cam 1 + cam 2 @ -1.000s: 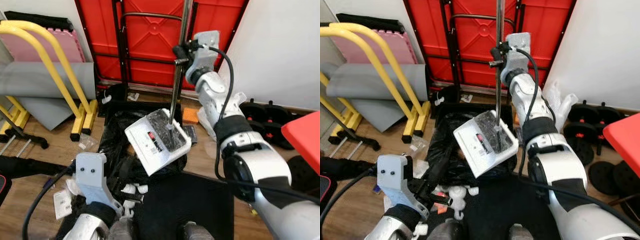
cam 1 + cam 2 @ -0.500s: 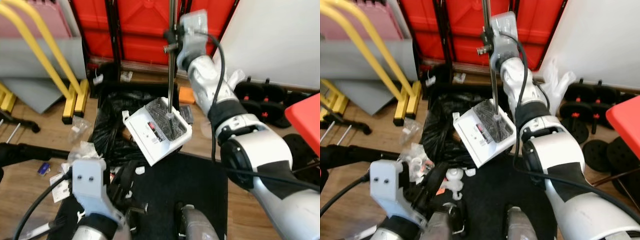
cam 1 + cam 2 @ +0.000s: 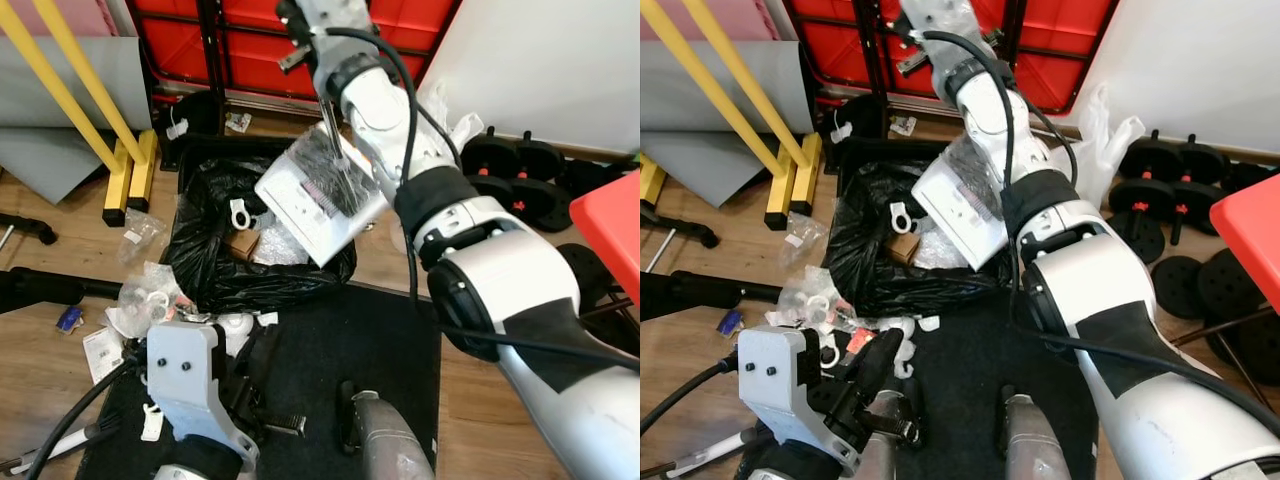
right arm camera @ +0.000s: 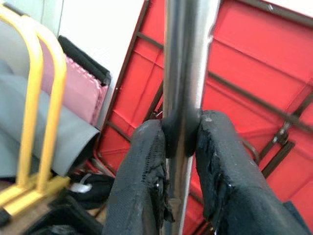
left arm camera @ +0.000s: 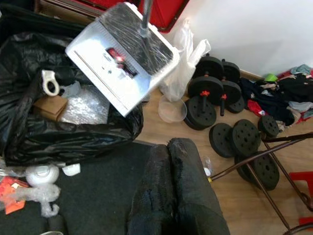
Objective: Sweep floor
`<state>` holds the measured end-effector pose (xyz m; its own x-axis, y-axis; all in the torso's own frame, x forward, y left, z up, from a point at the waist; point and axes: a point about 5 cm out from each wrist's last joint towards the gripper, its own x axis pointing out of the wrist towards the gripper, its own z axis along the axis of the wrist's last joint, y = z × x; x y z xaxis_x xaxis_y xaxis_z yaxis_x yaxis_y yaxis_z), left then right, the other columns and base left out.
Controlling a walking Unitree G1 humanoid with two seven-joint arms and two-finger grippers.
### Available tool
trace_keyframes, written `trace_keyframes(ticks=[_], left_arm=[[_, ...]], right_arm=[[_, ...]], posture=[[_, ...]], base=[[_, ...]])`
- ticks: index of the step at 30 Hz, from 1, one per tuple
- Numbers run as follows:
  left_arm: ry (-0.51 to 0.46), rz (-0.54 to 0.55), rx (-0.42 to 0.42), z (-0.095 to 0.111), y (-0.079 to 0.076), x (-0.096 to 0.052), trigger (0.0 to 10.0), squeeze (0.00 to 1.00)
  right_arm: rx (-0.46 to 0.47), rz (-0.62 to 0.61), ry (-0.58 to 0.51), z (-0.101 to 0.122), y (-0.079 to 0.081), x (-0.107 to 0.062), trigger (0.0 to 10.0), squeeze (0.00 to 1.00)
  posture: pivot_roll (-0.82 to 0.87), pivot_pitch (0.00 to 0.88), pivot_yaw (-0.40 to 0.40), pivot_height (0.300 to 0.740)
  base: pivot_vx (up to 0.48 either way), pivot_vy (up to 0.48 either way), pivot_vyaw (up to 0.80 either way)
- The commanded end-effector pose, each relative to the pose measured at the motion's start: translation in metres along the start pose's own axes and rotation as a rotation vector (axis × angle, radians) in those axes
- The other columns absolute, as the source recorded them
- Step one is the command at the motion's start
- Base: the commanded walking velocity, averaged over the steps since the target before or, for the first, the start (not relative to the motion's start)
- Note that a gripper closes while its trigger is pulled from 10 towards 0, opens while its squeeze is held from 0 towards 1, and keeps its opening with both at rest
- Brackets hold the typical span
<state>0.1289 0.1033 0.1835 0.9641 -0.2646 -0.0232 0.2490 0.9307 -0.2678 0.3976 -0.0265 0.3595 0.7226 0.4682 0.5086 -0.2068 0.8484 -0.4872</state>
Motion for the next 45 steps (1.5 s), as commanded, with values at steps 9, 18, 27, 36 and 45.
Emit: trace_keyframes(ticks=[9, 18, 27, 36, 45], left_arm=[[0.012, 0.009, -0.012, -0.002, -0.005, -0.001, 10.0, 0.00], [0.009, 0.013, -0.005, -0.002, -0.006, -0.001, 10.0, 0.00], [0.016, 0.017, 0.001, -0.003, -0.003, 0.005, 10.0, 0.00], [0.013, 0.017, -0.007, -0.011, 0.011, 0.020, 10.0, 0.00], [-0.001, 0.044, 0.027, -0.018, 0.027, 0.037, 10.0, 0.00]], right_arm=[[-0.397, 0.094, -0.196, 0.033, 0.023, 0.010, 10.0, 0.00], [-0.370, 0.074, -0.205, 0.032, 0.024, 0.009, 10.0, 0.00], [0.021, -0.030, -0.073, 0.016, -0.001, 0.007, 10.0, 0.00], [0.203, -0.118, -0.039, -0.003, -0.031, -0.006, 10.0, 0.00], [0.328, -0.082, -0.002, -0.048, -0.026, -0.053, 10.0, 0.00]], posture=[[0.03, 0.409, -0.148, 0.740], [0.03, 0.402, -0.147, 0.740], [0.02, 0.355, -0.142, 0.740], [0.00, 0.239, -0.121, 0.740], [-0.02, 0.146, -0.109, 0.740]], base=[[0.000, 0.000, 0.00], [0.000, 0.000, 0.00], [0.000, 0.000, 0.00], [0.053, 0.000, 0.00], [0.237, 0.000, 0.00]])
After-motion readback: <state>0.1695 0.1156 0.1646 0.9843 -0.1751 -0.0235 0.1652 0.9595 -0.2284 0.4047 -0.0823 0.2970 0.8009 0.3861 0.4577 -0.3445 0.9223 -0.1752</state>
